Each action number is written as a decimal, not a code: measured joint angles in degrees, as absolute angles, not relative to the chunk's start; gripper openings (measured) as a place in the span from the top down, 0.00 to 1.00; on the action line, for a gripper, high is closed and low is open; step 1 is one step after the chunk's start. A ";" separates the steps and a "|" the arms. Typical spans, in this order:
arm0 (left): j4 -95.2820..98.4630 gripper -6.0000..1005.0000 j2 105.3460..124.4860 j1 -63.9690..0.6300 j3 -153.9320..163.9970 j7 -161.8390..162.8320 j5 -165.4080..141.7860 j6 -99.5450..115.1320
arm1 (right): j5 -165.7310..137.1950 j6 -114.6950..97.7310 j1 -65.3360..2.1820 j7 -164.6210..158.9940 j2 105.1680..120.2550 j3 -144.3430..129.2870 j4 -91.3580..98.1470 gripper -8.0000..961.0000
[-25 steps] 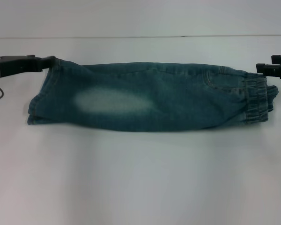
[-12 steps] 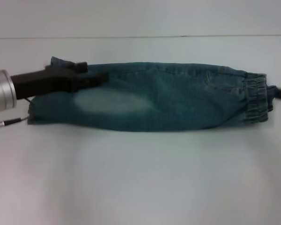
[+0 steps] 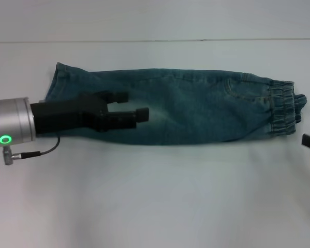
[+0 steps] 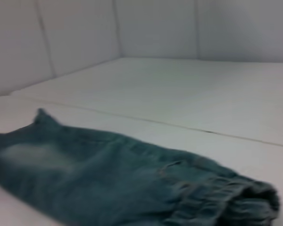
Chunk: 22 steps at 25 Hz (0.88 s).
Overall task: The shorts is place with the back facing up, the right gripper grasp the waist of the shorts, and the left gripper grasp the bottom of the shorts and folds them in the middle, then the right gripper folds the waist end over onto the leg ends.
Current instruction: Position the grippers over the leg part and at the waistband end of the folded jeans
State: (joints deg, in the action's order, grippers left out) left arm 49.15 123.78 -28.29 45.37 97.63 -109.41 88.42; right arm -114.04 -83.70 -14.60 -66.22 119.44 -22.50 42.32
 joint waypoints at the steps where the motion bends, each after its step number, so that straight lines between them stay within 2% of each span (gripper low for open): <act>1: 48.81 0.07 123.77 -28.47 45.80 97.40 -109.53 88.23 | -114.05 -83.88 -14.59 -64.24 119.43 -22.32 41.17 0.05; 11: 48.18 0.07 123.39 -28.74 47.92 96.57 -109.89 88.24 | -114.34 -81.33 -14.83 -56.79 119.53 -22.31 37.07 0.05; 22: 48.40 0.07 123.68 -28.69 50.34 95.90 -110.80 88.66 | -114.49 -75.16 -19.04 -55.47 119.33 -25.54 33.38 0.06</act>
State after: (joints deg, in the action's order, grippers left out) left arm 48.40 123.68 -28.69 50.34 95.90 -110.80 88.66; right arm -114.49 -75.16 -19.04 -55.47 119.33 -25.54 33.38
